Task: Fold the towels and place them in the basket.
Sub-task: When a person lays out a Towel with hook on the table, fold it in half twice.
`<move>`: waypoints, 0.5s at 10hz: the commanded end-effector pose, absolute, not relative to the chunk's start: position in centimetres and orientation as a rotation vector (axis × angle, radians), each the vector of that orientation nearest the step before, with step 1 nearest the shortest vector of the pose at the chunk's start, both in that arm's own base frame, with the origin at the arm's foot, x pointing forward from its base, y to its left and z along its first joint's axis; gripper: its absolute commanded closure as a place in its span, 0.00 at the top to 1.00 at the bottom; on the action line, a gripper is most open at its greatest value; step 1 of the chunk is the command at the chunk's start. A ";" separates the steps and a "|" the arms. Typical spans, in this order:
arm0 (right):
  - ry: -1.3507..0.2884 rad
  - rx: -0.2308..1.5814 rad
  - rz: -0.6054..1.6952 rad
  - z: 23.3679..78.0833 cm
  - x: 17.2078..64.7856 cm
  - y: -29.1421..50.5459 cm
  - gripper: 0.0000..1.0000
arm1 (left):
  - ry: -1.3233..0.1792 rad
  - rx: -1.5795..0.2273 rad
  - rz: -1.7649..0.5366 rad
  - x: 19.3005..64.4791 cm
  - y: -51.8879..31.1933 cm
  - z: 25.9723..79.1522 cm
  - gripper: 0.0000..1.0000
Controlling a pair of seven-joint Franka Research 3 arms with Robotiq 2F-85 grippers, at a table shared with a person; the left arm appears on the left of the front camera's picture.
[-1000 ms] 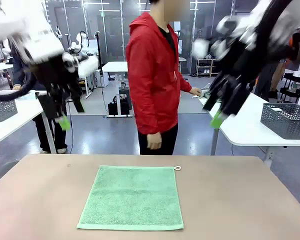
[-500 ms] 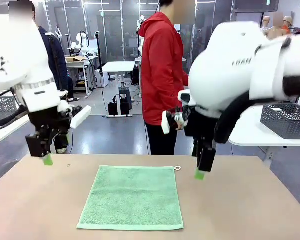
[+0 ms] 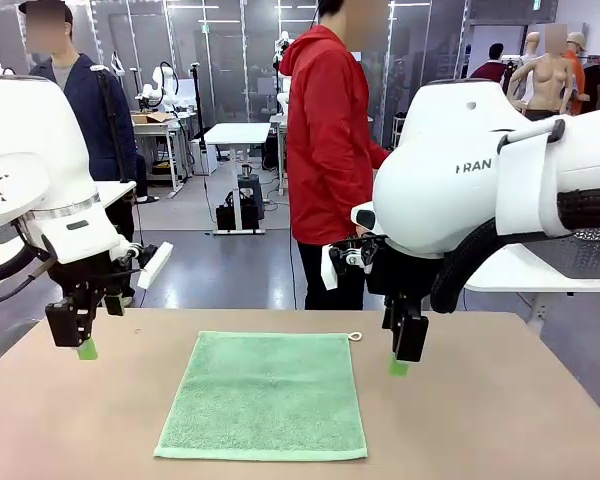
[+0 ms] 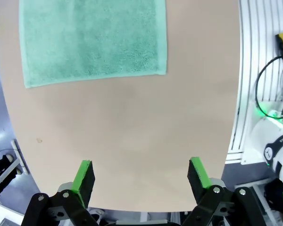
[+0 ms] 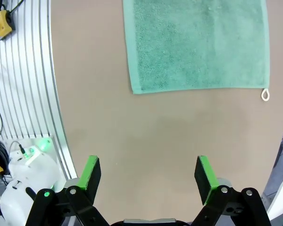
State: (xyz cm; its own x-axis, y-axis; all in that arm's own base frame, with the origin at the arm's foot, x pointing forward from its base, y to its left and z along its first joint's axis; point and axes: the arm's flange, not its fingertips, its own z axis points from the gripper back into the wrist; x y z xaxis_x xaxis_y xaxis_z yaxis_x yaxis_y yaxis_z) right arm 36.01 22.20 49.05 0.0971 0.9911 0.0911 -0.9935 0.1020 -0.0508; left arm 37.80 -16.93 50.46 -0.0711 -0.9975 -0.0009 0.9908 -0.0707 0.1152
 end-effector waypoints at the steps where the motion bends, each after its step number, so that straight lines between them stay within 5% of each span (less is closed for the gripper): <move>1: -0.103 0.015 1.467 49.0 35.9 22.3 1.00 | -0.088 0.088 -1.676 38.0 -17.0 51.1 1.00; 5: -0.158 0.007 1.509 48.5 34.6 23.2 1.00 | -0.086 0.184 -1.642 35.8 -18.6 49.6 1.00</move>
State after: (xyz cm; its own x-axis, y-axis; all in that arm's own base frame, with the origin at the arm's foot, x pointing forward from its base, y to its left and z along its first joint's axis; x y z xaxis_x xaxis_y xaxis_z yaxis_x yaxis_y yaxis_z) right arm 35.69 22.64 49.09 0.0795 0.9920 0.0983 -0.9948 0.0852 -0.0552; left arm 37.28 -17.60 50.37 -0.0895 -0.9960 -0.0086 0.9887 -0.0898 0.1197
